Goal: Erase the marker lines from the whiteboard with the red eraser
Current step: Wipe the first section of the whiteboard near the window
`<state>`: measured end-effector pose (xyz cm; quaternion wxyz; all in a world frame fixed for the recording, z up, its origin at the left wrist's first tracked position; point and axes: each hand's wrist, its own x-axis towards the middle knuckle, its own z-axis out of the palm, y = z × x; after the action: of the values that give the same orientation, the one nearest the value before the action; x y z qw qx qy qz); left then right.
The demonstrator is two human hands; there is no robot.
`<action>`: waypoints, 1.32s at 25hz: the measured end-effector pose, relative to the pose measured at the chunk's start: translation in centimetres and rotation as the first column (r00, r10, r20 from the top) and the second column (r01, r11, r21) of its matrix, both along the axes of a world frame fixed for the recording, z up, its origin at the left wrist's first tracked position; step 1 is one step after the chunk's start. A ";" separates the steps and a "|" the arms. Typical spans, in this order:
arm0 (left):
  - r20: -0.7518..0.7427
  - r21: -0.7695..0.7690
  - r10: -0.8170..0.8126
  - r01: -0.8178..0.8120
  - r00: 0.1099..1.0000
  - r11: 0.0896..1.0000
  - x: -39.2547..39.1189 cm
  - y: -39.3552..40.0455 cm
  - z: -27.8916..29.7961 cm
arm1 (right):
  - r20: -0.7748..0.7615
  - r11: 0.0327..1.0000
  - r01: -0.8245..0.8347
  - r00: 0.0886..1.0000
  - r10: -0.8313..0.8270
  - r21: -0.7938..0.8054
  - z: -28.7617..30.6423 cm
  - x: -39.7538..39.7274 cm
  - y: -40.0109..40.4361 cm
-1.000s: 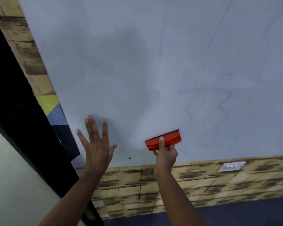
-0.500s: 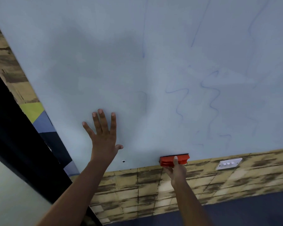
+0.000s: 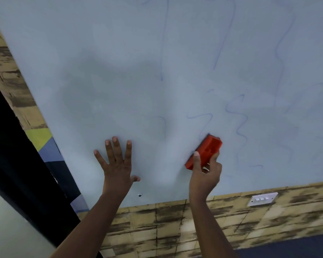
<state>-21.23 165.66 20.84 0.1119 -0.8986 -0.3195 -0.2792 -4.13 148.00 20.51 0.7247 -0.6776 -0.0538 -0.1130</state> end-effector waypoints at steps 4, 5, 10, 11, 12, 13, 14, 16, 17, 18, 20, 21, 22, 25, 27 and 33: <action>-0.008 -0.013 0.008 -0.008 1.000 1.000 0.3 0.1 0.0 | 0.396 0.937 -0.049 0.898 0.193 -0.347 0.1 -4.4 2.6; -0.011 -0.016 0.009 -0.009 1.000 1.000 0.3 0.0 0.1 | 0.475 0.892 -0.023 0.840 0.262 -0.451 -0.8 -5.1 3.1; -0.015 0.017 0.009 -0.009 1.000 1.000 -0.5 0.0 -0.3 | 0.607 0.804 0.064 0.693 0.390 -0.591 -1.2 -5.6 3.2; -0.009 0.027 0.005 -0.004 1.000 1.000 -0.6 0.1 -0.3 | 0.585 0.821 0.052 0.728 0.359 -0.568 0.2 -5.1 2.8; -0.002 0.035 0.001 -0.001 1.000 0.999 -0.7 0.1 -0.4 | 0.526 0.860 0.006 0.793 0.307 -0.510 1.8 -4.4 2.3; 0.003 0.040 -0.001 0.001 1.000 0.999 -0.8 0.1 -0.4 | 0.440 0.915 -0.051 0.865 0.241 -0.401 3.6 -3.4 1.8; 0.009 0.044 -0.004 0.004 1.000 0.999 -0.9 0.1 -0.4 | 0.348 0.963 -0.095 0.920 0.182 -0.254 5.2 -2.1 1.1; 0.025 0.055 -0.007 0.006 1.000 0.998 -1.0 0.1 -0.5 | 0.203 0.993 -0.121 0.972 0.117 0.005 7.6 0.6 -0.4; 0.033 0.065 -0.008 0.005 0.999 0.998 -1.1 0.1 -0.6 | 0.142 0.989 -0.119 0.984 0.106 0.090 8.3 1.9 -1.3; 0.041 0.078 -0.008 0.005 0.999 0.997 -1.1 0.1 -0.6 | 0.081 0.980 -0.116 0.991 0.104 0.161 8.7 3.0 -2.0; 0.050 0.101 -0.003 -0.002 0.999 0.995 -1.1 -0.1 -0.6 | -0.017 0.958 -0.115 0.992 0.124 0.264 9.0 4.1 -2.7; 0.056 0.111 0.001 -0.007 0.998 0.994 -1.1 -0.2 -0.7 | -0.025 0.955 -0.117 0.991 0.128 0.271 9.3 4.0 -2.7; 0.065 0.121 0.001 -0.009 0.998 0.993 -1.2 -0.3 -0.8 | -0.007 0.966 -0.110 0.993 0.115 0.234 9.7 3.5 -2.5; 0.131 0.184 -0.044 0.020 0.990 0.983 -1.9 -0.6 -1.0 | 0.212 0.994 -0.105 0.971 0.111 -0.041 10.2 0.6 -0.3; 0.205 0.182 -0.078 0.040 0.976 0.982 -2.4 -0.8 -0.7 | 0.393 0.956 -0.103 0.895 0.210 -0.276 9.7 -2.1 1.7; 0.402 0.088 -0.154 0.129 0.903 0.988 -4.3 0.3 3.4 | 0.648 0.755 0.122 0.612 0.454 -0.644 6.2 -7.6 6.0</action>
<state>-25.54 165.97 24.21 0.0490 -0.8378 -0.2612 -0.4770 -11.76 154.01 26.66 0.3645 -0.7533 -0.4613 -0.2948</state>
